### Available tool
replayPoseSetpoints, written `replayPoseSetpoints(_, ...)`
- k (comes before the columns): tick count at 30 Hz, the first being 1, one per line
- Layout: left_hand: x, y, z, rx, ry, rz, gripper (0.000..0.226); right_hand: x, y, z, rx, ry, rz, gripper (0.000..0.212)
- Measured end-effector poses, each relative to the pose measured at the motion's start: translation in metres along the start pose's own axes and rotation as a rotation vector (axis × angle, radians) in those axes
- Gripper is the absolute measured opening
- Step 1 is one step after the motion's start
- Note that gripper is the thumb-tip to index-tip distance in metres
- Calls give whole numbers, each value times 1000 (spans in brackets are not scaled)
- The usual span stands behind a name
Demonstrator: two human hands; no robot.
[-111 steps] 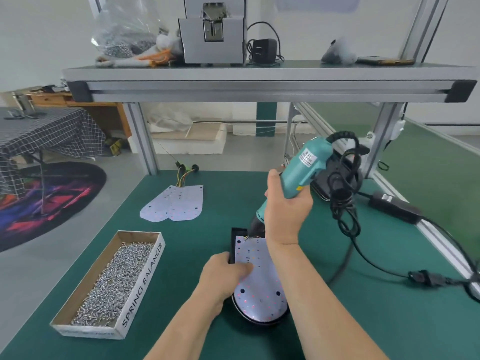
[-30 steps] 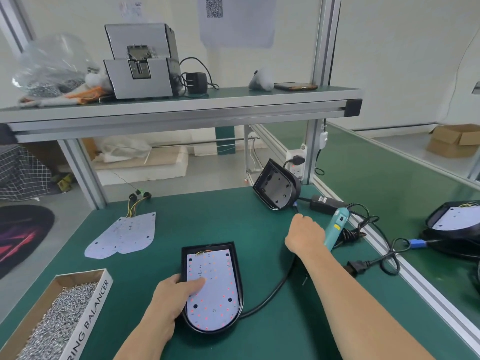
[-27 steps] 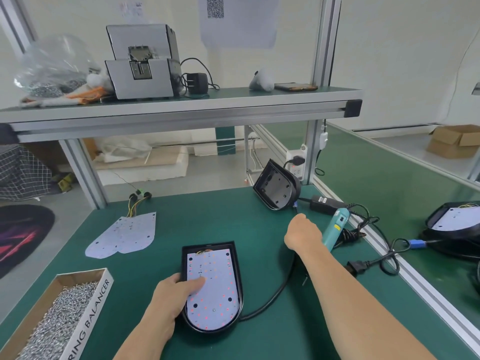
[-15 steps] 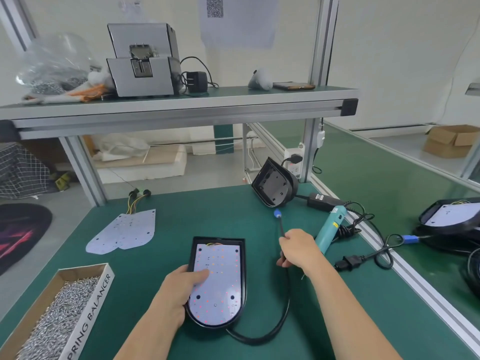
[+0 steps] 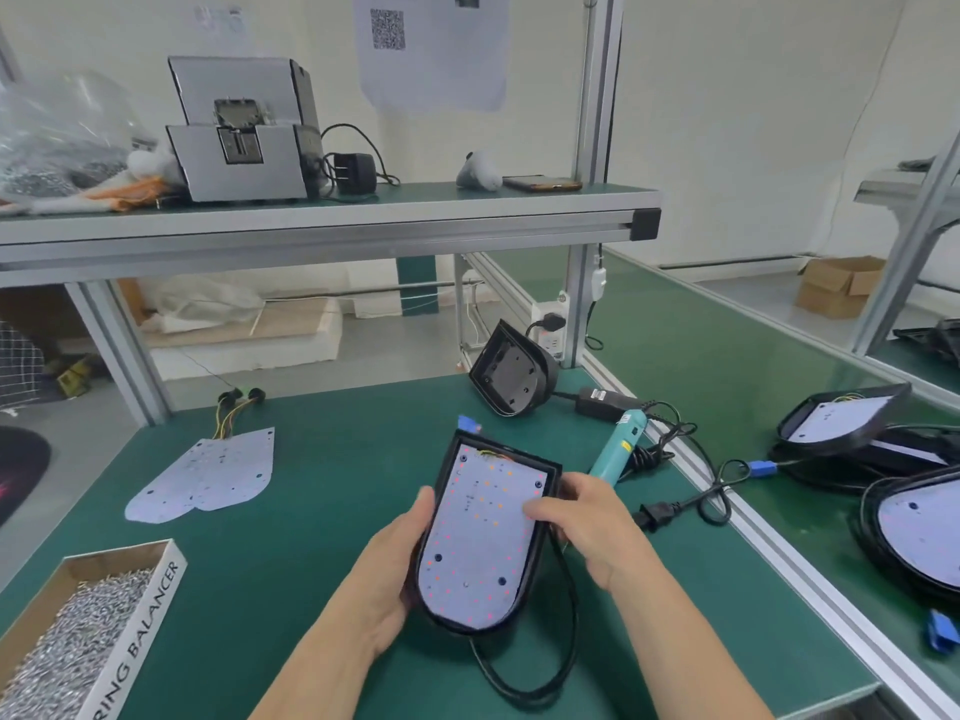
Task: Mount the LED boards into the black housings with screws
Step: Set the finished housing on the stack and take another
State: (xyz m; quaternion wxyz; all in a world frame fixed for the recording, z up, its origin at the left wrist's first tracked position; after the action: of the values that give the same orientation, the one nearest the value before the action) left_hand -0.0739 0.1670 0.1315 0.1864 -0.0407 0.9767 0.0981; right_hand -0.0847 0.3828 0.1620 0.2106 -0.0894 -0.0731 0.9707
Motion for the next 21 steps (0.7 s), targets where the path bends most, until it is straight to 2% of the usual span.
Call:
replayPoseSetpoints(2,3,-12,2,-45,56,-117,64,5,-11,3,58,-20,-84,20)
replayPoseSetpoints(5,7,-31,9,-182,84,-215,52,11,-32,7,164,-38,-206,26)
replayPoseSetpoints(8,9,-35,11,-137,131,-202,40,15,-57,12,289,-63,-316,16)
replayPoseSetpoints(15,25,-43,17,-135,194,-148,31,17,-143,24,495,-153,-570,22)
replayPoseSetpoints(21,37,-44,22,-92,262,-123,24,16,-235,19,551,-193,-776,21)
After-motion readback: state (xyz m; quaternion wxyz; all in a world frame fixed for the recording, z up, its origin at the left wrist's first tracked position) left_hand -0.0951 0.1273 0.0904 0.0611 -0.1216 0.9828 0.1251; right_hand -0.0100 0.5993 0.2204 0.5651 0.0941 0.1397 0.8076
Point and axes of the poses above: each hand's wrist, its own x-axis towards the middle knuckle, its own y-axis out of the palm, z = x × y, the point moved 8 cm from there along x, towards the middle knuckle, and after that the axes turned 15 degrees about -z, right-handed, at the moved point
